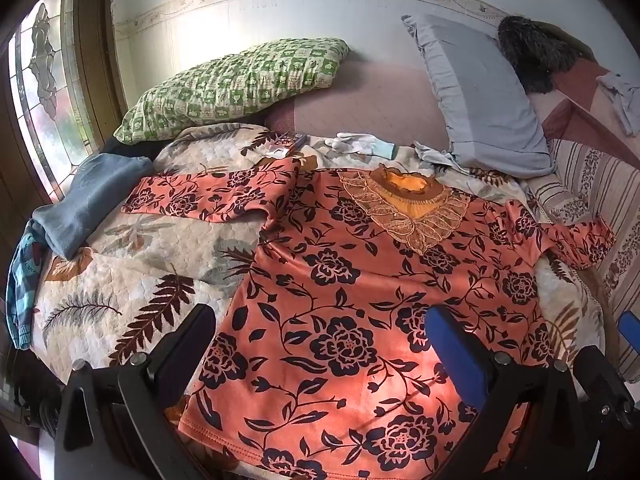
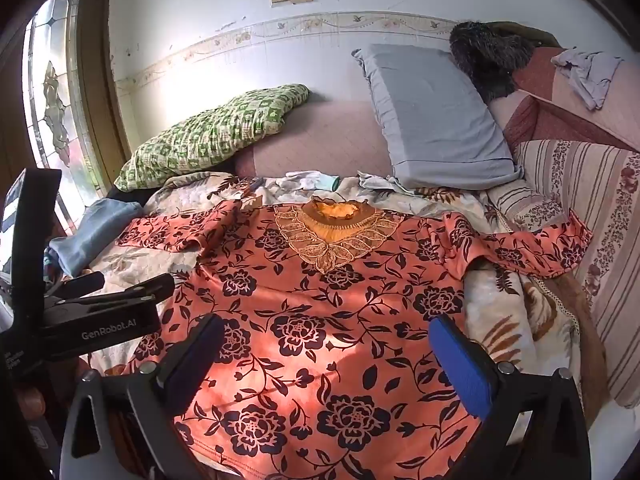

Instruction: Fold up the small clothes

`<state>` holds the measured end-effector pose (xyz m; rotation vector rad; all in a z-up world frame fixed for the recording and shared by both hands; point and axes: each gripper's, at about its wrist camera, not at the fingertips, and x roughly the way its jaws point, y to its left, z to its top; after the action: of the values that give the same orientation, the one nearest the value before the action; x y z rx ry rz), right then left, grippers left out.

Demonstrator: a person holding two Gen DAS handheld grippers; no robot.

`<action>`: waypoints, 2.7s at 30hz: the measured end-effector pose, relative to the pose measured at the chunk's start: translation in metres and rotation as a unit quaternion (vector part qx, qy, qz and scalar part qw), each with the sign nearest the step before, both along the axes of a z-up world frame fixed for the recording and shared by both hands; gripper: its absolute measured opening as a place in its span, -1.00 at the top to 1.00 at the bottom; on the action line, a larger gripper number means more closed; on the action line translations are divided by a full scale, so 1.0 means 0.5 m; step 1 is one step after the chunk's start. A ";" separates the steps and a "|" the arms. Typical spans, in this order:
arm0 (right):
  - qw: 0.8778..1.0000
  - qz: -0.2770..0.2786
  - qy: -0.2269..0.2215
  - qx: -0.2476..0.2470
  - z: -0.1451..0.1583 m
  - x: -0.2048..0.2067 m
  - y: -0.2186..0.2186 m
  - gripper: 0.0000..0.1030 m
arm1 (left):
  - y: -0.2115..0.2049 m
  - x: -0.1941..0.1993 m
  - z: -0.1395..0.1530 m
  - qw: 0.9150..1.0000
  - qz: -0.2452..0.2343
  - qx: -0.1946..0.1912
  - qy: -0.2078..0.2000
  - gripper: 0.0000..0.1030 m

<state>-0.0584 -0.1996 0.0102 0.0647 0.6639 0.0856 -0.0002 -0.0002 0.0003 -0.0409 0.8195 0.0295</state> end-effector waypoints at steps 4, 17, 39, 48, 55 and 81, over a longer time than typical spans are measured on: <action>1.000 0.001 0.000 -0.003 0.004 -0.002 0.004 -1.00 | 0.000 0.000 0.000 1.000 0.000 0.000 -0.001 -1.00; 1.000 -0.001 -0.004 -0.003 0.004 -0.002 -0.003 -1.00 | 0.000 -0.002 0.009 1.000 0.000 0.001 -0.005 -1.00; 1.000 0.000 -0.012 -0.004 0.013 -0.008 -0.002 -1.00 | -0.004 -0.006 0.029 1.000 0.001 0.002 -0.009 -1.00; 1.000 0.002 -0.016 -0.006 0.019 -0.008 -0.001 -1.00 | -0.005 -0.008 0.033 1.000 0.001 0.002 -0.010 -1.00; 1.000 0.002 -0.017 -0.007 0.019 -0.008 -0.001 -1.00 | -0.003 -0.009 0.063 1.000 0.000 0.000 -0.012 -1.00; 1.000 0.002 -0.018 -0.009 0.020 -0.007 -0.001 -1.00 | -0.006 -0.013 0.044 1.000 -0.008 -0.009 -0.011 -1.00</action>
<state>-0.0617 -0.2001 0.0201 0.0448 0.6290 0.0845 -0.0066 -0.0031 0.0224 -0.0520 0.7976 0.0066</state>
